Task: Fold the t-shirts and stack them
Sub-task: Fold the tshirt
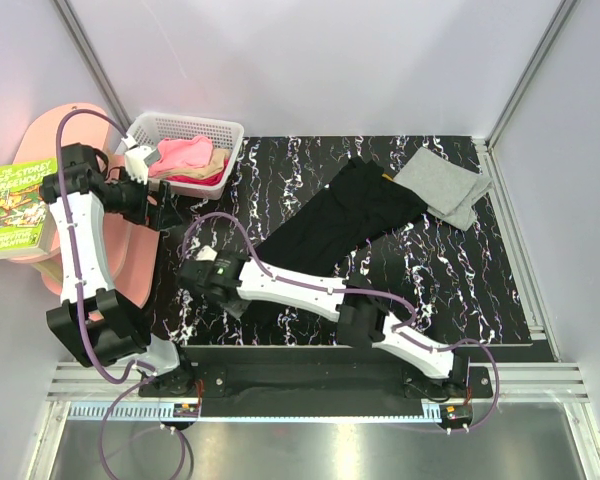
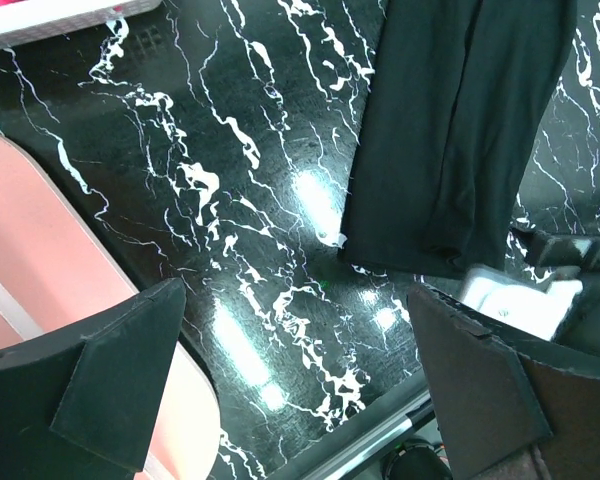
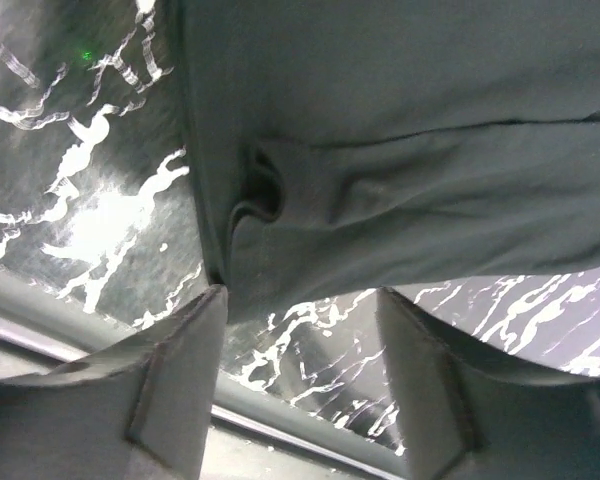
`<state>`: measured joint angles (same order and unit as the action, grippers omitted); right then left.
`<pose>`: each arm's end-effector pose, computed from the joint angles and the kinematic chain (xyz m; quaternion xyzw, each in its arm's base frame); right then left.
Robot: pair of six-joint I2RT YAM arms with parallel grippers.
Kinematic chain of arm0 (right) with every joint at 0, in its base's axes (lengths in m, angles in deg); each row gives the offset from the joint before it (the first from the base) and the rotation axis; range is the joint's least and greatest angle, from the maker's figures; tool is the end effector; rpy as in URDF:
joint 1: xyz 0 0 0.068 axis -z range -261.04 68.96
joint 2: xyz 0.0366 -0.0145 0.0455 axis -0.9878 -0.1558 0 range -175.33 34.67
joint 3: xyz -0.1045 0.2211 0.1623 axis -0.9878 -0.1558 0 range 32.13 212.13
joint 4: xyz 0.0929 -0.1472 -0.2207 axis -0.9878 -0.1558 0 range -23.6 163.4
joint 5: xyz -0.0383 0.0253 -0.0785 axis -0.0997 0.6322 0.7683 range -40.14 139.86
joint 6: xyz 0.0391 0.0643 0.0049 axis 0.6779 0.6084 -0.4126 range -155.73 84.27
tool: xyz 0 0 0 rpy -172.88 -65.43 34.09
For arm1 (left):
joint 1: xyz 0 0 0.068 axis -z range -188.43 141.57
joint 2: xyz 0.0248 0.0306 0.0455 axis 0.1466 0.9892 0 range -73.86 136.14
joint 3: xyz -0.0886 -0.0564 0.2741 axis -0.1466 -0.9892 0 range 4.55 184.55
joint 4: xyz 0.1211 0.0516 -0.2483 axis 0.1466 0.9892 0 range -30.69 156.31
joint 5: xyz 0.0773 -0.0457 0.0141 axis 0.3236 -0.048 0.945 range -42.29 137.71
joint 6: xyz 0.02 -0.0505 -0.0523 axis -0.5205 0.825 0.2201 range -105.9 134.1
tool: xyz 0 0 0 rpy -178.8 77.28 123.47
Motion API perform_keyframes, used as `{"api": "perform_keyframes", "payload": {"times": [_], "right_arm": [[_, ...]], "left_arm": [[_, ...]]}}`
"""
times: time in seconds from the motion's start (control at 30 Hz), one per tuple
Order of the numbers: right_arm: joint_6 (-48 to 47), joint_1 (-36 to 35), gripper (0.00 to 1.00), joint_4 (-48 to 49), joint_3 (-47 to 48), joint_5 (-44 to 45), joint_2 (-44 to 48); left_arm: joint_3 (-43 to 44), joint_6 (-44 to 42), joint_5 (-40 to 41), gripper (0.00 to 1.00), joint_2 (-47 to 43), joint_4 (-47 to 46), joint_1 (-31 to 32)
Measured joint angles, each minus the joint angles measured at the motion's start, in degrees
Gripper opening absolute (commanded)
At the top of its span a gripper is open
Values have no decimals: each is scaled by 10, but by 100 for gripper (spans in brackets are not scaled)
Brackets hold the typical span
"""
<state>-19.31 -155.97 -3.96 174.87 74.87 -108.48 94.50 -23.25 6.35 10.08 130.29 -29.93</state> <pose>0.1669 0.5168 0.2140 -0.4543 0.8582 -0.0761 0.2267 0.2940 0.0707 0.3745 0.2017 0.8940 -0.2008 0.3460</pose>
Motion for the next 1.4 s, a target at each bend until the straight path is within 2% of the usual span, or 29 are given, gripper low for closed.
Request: {"api": "perform_keyframes", "payload": {"times": [0.07, 0.33, 0.83, 0.93, 1.2, 1.4], "right_arm": [[5, 9, 57, 0, 3, -1, -4], [12, 37, 58, 0, 3, -9, -28], [16, 37, 60, 9, 33, -52, -48], [16, 37, 59, 11, 33, -52, -48], [14, 37, 46, 13, 34, -52, -51], [13, 37, 43, 18, 52, -57, -66]], "left_arm": [[-4, -2, 0, 99, 0, 0, 0], [-9, -8, 4, 99, 0, 0, 0], [-29, -19, 13, 99, 0, -4, 8], [-33, -19, 14, 99, 0, -4, 9], [-33, -21, 15, 99, 0, -4, 10], [-34, -23, 20, 99, 0, -5, 12]]}}
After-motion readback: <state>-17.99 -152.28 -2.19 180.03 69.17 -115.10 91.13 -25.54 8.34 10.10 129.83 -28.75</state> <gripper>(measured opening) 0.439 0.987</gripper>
